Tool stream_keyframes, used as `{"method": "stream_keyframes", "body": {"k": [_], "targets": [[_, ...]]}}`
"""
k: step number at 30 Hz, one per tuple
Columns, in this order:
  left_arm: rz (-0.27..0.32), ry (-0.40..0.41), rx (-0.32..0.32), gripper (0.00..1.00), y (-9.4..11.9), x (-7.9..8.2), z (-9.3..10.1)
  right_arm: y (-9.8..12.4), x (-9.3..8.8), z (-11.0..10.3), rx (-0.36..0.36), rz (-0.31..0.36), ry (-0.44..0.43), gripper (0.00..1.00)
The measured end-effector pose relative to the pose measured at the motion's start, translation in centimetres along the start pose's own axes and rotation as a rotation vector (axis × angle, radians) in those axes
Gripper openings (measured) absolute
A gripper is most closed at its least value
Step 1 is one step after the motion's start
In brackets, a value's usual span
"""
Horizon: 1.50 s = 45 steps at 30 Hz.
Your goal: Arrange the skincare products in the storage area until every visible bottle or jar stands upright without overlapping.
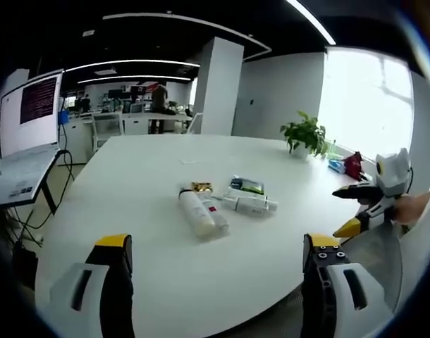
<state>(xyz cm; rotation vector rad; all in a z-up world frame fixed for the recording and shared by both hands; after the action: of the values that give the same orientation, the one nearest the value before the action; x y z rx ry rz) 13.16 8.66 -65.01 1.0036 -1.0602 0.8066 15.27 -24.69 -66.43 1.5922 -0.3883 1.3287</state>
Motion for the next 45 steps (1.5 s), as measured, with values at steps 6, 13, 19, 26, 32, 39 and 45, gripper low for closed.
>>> {"method": "stream_keyframes", "body": {"k": [6, 13, 19, 26, 32, 39, 45], "targets": [[0.007, 0.005, 0.000, 0.93, 0.1, 0.0, 0.0, -0.6, -0.2, 0.5, 0.038, -0.053, -0.026, 0.96], [0.016, 0.012, -0.001, 0.92, 0.2, 0.0, -0.4, -1.2, 0.0, 1.0, 0.046, -0.089, -0.013, 0.88], [0.022, 0.024, 0.004, 0.92, 0.2, 0.1, -0.5, -1.9, 1.0, 1.8, 0.055, -0.093, 0.011, 0.87], [0.017, 0.034, 0.006, 0.92, 0.2, 0.0, -0.5, -3.0, 2.1, 3.2, 0.046, -0.099, 0.033, 0.85], [0.004, 0.035, 0.005, 0.91, 0.1, -0.1, -0.5, -4.4, 2.9, 4.2, 0.047, -0.113, 0.052, 0.82], [-0.005, 0.025, 0.012, 0.90, 0.0, -0.1, -0.5, -6.1, 4.1, 5.8, 0.043, -0.116, 0.072, 0.80], [0.001, 0.031, 0.015, 0.90, 0.1, 0.0, -0.6, -7.6, 5.0, 6.8, 0.049, -0.132, 0.085, 0.78]]}}
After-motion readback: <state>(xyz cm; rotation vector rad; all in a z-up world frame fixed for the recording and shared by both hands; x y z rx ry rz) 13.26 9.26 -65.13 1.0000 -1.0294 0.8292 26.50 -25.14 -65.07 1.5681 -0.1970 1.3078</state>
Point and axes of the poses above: the point that each gripper's makers call its tool centre point, and the gripper's own axes: y roughly backward along the fingers, z roughly to its right, x roughly out of its top, the point moved 10 cm from there along y, roughly backward along the fingers, and after that the axes turned 7 degrees about z, right-handed, at the moved point
